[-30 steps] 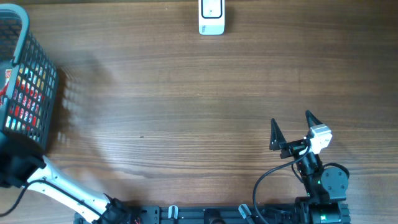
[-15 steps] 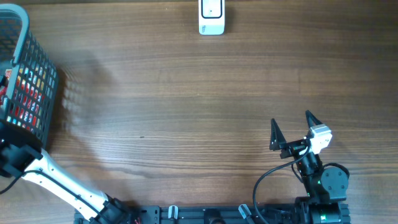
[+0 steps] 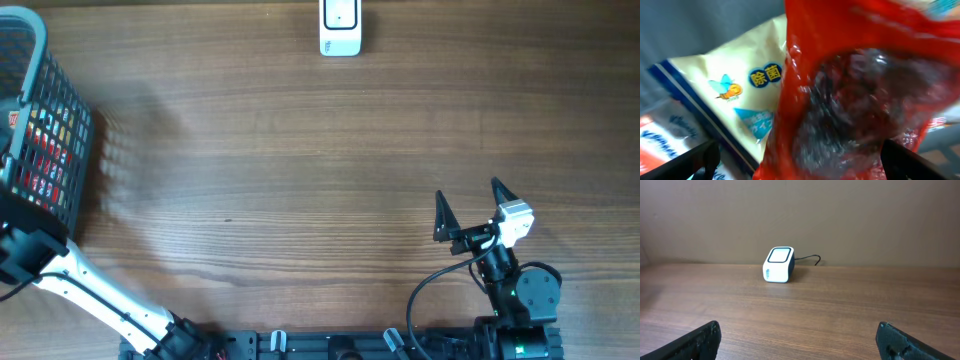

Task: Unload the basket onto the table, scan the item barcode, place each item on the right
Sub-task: 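Reach the left gripper into the grey basket toward the red snack bag, then grasp the red snack bag with the left gripper and lift it out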

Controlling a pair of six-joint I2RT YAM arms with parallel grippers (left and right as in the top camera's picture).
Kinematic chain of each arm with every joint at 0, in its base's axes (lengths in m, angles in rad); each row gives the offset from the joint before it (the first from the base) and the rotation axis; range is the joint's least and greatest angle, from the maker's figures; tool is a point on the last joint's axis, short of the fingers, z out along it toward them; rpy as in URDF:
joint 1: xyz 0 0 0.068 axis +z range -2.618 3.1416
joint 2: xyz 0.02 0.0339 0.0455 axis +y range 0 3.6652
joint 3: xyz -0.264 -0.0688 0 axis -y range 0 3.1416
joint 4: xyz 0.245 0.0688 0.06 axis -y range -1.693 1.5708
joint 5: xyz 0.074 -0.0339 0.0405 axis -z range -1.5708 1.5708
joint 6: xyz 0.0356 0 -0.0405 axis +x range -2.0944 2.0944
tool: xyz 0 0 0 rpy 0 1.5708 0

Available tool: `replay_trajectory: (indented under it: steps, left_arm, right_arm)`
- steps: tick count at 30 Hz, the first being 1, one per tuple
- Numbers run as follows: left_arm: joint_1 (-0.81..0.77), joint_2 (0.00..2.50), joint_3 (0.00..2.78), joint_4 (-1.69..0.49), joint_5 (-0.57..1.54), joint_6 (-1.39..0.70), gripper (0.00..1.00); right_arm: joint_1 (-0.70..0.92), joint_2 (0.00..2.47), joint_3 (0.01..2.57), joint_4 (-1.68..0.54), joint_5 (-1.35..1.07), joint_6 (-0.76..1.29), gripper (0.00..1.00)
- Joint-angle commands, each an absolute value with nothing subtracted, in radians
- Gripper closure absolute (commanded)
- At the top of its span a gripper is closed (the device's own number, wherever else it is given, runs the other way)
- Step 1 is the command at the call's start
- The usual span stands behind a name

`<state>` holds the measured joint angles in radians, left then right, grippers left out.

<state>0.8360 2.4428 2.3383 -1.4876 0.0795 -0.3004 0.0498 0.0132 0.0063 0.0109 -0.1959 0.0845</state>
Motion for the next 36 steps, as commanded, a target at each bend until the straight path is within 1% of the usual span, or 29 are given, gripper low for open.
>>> replay_trajectory:
  steps: [1, 3, 4, 6, 7, 10, 11, 12, 15, 22, 31, 36]
  left_arm:
    - [0.833, 2.453, 2.301, -1.476, 0.089, -0.291, 0.0]
    - [0.833, 2.453, 2.301, -1.473, 0.09, -0.291, 0.05]
    - [0.833, 2.453, 2.301, -1.473, 0.09, -0.291, 0.11]
    - [0.833, 2.453, 2.301, -1.473, 0.09, -0.292, 0.4]
    - [0.834, 2.453, 2.301, -1.473, 0.09, -0.292, 0.47]
    - [0.834, 2.45, 2.302, -1.472, 0.089, -0.292, 0.56]
    - [0.835, 2.447, 2.302, -1.471, 0.09, -0.292, 0.66]
    - [0.835, 2.446, 2.302, -1.469, 0.09, -0.292, 0.75]
    - [0.835, 2.436, 2.305, -1.465, 0.09, -0.292, 0.96]
    - [0.835, 2.365, 2.313, -1.464, 0.121, -0.296, 0.96]
    - [0.835, 2.14, 2.351, -1.449, 0.379, -0.309, 0.96]
    - [0.835, 1.996, 2.351, -1.436, 0.416, -0.379, 0.96]
  right_arm:
    - [0.053, 0.005, 0.005, 0.013, -0.18, 0.078, 0.0]
    - [0.053, 0.005, 0.005, 0.013, -0.18, 0.079, 0.0]
    - [0.053, 0.005, 0.005, 0.013, -0.18, 0.078, 0.0]
    - [0.053, 0.005, 0.005, 0.013, -0.18, 0.079, 0.0]
    - [0.053, 0.005, 0.005, 0.013, -0.18, 0.079, 0.0]
    - [0.053, 0.005, 0.005, 0.013, -0.18, 0.078, 0.0]
    - [0.053, 0.005, 0.005, 0.013, -0.18, 0.079, 0.0]
    - [0.053, 0.005, 0.005, 0.013, -0.18, 0.079, 0.0]
    - [0.053, 0.005, 0.005, 0.013, -0.18, 0.079, 0.0]
    - [0.053, 0.005, 0.005, 0.013, -0.18, 0.079, 0.0]
    - [0.053, 0.005, 0.005, 0.013, -0.18, 0.078, 0.01]
    - [0.053, 0.005, 0.005, 0.013, -0.18, 0.079, 0.0]
